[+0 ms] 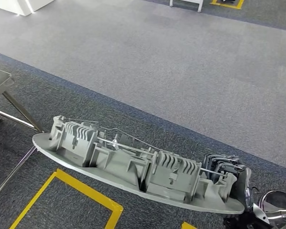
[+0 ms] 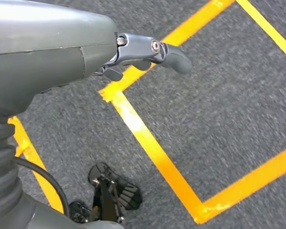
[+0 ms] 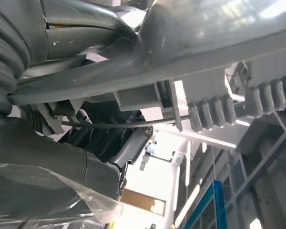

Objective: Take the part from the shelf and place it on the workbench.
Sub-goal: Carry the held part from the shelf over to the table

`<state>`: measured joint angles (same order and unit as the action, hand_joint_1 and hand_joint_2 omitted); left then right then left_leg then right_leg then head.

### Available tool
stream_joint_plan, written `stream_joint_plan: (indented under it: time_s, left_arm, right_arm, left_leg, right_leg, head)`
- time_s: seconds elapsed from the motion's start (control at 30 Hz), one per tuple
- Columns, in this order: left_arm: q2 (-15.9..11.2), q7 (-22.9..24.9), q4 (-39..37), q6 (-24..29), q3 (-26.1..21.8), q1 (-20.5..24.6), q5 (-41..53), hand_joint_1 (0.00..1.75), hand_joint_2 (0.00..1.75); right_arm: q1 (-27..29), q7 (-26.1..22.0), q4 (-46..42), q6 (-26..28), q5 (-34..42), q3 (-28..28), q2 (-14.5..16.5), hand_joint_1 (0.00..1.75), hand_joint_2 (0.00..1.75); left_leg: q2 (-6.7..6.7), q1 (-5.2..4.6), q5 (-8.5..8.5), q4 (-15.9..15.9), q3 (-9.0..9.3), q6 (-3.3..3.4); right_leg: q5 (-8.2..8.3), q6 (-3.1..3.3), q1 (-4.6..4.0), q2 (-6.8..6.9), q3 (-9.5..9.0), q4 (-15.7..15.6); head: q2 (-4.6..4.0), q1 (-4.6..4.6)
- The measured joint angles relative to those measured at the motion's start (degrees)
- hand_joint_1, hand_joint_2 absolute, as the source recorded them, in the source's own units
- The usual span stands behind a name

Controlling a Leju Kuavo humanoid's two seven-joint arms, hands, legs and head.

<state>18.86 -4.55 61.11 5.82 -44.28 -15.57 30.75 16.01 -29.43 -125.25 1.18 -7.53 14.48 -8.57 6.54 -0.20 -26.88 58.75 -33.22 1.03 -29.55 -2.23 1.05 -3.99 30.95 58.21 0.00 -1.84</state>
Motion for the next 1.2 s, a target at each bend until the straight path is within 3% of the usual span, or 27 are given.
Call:
stream_joint_plan:
  time_s: [0.03,0.1,0.17,0.23,0.27,0.3,0.33,0.4,0.47,0.53,0.57,0.63,0.7,0.77,0.8,0.87,0.93,1.0,1.07,1.13,1.2]
  left_arm:
    - [0.0,0.0,0.0,0.0,0.0,-0.1,0.0,0.00,1.75]
    - [0.0,0.0,0.0,0.0,-0.1,-0.1,0.0,0.00,1.75]
    - [0.0,0.0,0.0,0.0,-0.1,0.0,0.0,0.00,1.75]
    - [0.0,0.0,0.0,0.0,-0.1,0.0,0.0,0.00,1.75]
    - [0.0,0.0,0.0,0.0,-0.1,0.0,0.0,0.00,1.75]
    - [0.0,0.0,0.0,0.0,-0.1,0.0,0.0,0.00,1.75]
    - [0.0,0.0,0.0,0.0,-0.1,-0.1,0.0,0.00,1.75]
    - [0.0,0.0,0.0,0.0,-0.1,0.0,0.0,0.00,1.75]
    - [0.0,0.0,0.0,0.0,-0.1,0.0,0.0,0.00,1.75]
    - [0.0,0.0,0.0,0.0,0.0,-0.1,0.0,0.00,1.75]
    - [0.0,0.0,0.0,0.0,-0.1,-0.1,0.0,0.00,1.75]
    - [0.0,0.0,0.0,0.1,-0.1,-0.1,0.0,0.00,1.75]
    - [0.0,0.0,0.0,0.1,0.0,0.0,0.0,0.00,1.75]
    - [0.0,0.0,0.0,0.1,0.0,0.0,0.0,0.00,1.75]
    - [0.0,0.0,0.0,0.1,0.0,0.0,0.0,0.00,1.75]
    - [0.0,0.0,0.0,0.0,0.0,0.0,0.0,0.00,1.75]
    - [0.0,0.0,0.0,0.0,0.0,0.0,0.0,0.00,1.75]
    - [0.0,0.0,0.0,0.0,0.0,-0.1,0.0,0.00,1.75]
    - [0.0,0.0,0.0,0.0,0.0,-0.1,0.0,0.00,1.75]
    - [0.0,0.0,0.0,0.1,-0.1,-0.1,0.0,0.00,1.75]
    - [0.0,0.0,0.0,0.1,-0.1,0.0,0.0,0.00,1.75]
  right_arm:
    - [0.0,0.0,0.0,0.0,0.0,0.0,0.0,1.75,1.75]
    - [-0.1,0.0,0.0,0.0,0.0,0.0,0.0,1.75,1.75]
    - [0.0,0.0,0.0,0.0,0.0,0.0,0.0,1.75,1.75]
    - [0.0,0.0,0.0,0.0,0.0,-0.1,0.0,1.75,1.75]
    - [0.0,0.0,0.0,0.0,0.0,-0.1,0.0,1.75,1.75]
    - [0.0,0.0,0.0,0.0,0.0,-0.1,0.0,1.75,1.75]
    - [0.0,0.0,0.0,0.0,0.0,-0.1,0.0,1.75,1.75]
    - [0.0,0.0,0.0,0.0,0.0,-0.1,0.0,1.75,1.75]
    - [0.0,0.0,0.0,0.0,0.0,-0.1,0.0,1.75,1.75]
    - [-0.1,0.0,0.0,0.0,0.0,0.0,0.0,1.75,1.75]
    - [-0.2,0.0,0.0,0.0,0.0,0.0,0.0,1.75,1.75]
    - [-0.2,0.0,0.0,0.0,0.0,0.0,0.0,1.75,1.75]
    - [-0.1,0.0,0.0,0.0,0.0,0.0,0.0,1.75,1.75]
    - [-0.1,0.0,0.0,0.0,0.0,0.0,0.0,1.75,1.75]
    - [0.0,0.0,0.0,0.0,0.0,0.0,0.0,1.75,1.75]
    - [0.0,0.0,0.0,0.0,0.0,0.0,0.0,1.75,1.75]
    - [0.0,0.0,0.0,0.0,0.0,0.0,0.0,1.75,1.75]
    - [0.0,0.0,0.0,0.0,0.0,0.0,0.0,1.75,1.75]
    - [0.0,0.0,0.0,0.0,0.0,0.0,0.0,1.75,1.75]
    - [-0.1,0.0,0.0,0.0,0.0,0.0,0.0,1.75,1.75]
    - [0.0,0.0,0.0,0.0,0.0,-0.1,0.0,1.75,1.75]
  left_leg:
    - [0.44,0.09,0.10,0.0,-0.20,-0.32]
    - [-1.19,0.01,-0.83,1.3,-0.85,-0.89]
    - [-4.39,-0.01,-4.04,6.7,-3.23,-1.43]
    - [-5.62,0.22,-7.24,14.1,-6.65,-1.82]
    - [-5.76,0.33,-7.59,16.1,-7.56,-1.93]
    - [-5.87,0.40,-6.75,15.7,-7.38,-1.98]
    - [-6.12,0.44,-5.07,13.4,-6.20,-1.96]
    - [-8.25,0.17,-1.43,5.4,-2.16,-1.60]
    - [-10.20,-0.29,-0.30,0.8,0.11,-0.97]
    - [-9.66,-0.52,-0.49,0.2,0.06,-0.31]
    - [-9.05,-0.47,-0.38,0.0,0.08,0.03]
    - [-7.86,-0.18,-0.07,-0.4,0.26,0.75]
    - [-6.68,-0.02,0.03,-0.5,0.28,1.22]
    - [-5.25,-0.05,-0.01,-0.5,0.30,1.39]
    - [-4.45,-0.06,-0.03,-0.5,0.39,1.40]
    - [-2.73,-0.02,-0.11,-0.4,0.66,1.27]
    - [-1.24,-0.01,-0.24,-0.2,0.64,0.91]
    - [0.05,0.14,-0.10,-0.1,0.14,0.23]
    - [1.09,0.30,0.09,-0.1,-0.31,-0.50]
    - [-0.88,0.08,-1.22,1.8,-1.15,-1.10]
    - [-4.39,0.08,-4.67,8.0,-3.88,-1.65]
  right_leg:
    - [0.09,0.32,-0.01,0.61,-0.08,0.0]
    - [0.30,1.06,0.06,1.99,-0.29,-0.4]
    - [0.31,1.65,0.05,3.57,-0.53,-0.7]
    - [0.16,1.89,-0.08,5.16,-0.60,-0.7]
    - [0.06,1.91,-0.11,5.95,-0.66,-0.7]
    - [-0.06,1.88,-0.12,6.72,-0.79,-0.6]
    - [-0.20,1.80,-0.13,7.43,-0.98,-0.6]
    - [-0.65,1.42,-0.25,8.74,-1.47,-0.6]
    - [-1.13,0.83,-0.51,9.84,-1.77,-0.6]
    - [-1.38,0.21,-0.59,10.98,-2.19,-0.7]
    - [-1.63,-0.11,-0.49,10.84,-2.35,-0.6]
    - [-3.46,-0.64,-0.26,8.12,-1.24,1.9]
    - [-6.91,-0.88,-0.13,4.87,2.37,9.1]
    - [-8.63,-0.99,-0.14,4.13,6.08,15.5]
    - [-7.80,-0.96,-0.14,4.06,6.69,15.9]
    - [-3.26,-0.77,-0.07,3.27,4.72,10.1]
    - [-0.06,-0.41,0.16,0.48,1.56,2.7]
    - [0.17,-0.01,0.19,-1.17,0.20,0.0]
    - [0.29,0.52,0.22,0.03,-0.15,-0.4]
    - [0.42,1.19,0.41,1.69,-0.54,-0.9]
    - [0.30,1.69,0.32,3.50,-0.89,-1.1]
  head:
    - [0.00,0.01]
    - [0.00,0.26]
    - [0.00,0.63]
    - [0.00,0.76]
    - [0.00,0.77]
    - [0.00,0.77]
    - [0.00,0.78]
    - [0.00,0.78]
    - [0.00,0.74]
    - [0.00,0.70]
    - [0.00,0.67]
    - [0.00,0.42]
    - [0.00,0.03]
    - [0.00,-0.09]
    - [0.00,-0.10]
    - [0.00,-0.11]
    - [0.00,-0.10]
    - [0.00,-0.06]
    - [0.00,-0.07]
    - [0.00,0.31]
    - [0.00,0.79]
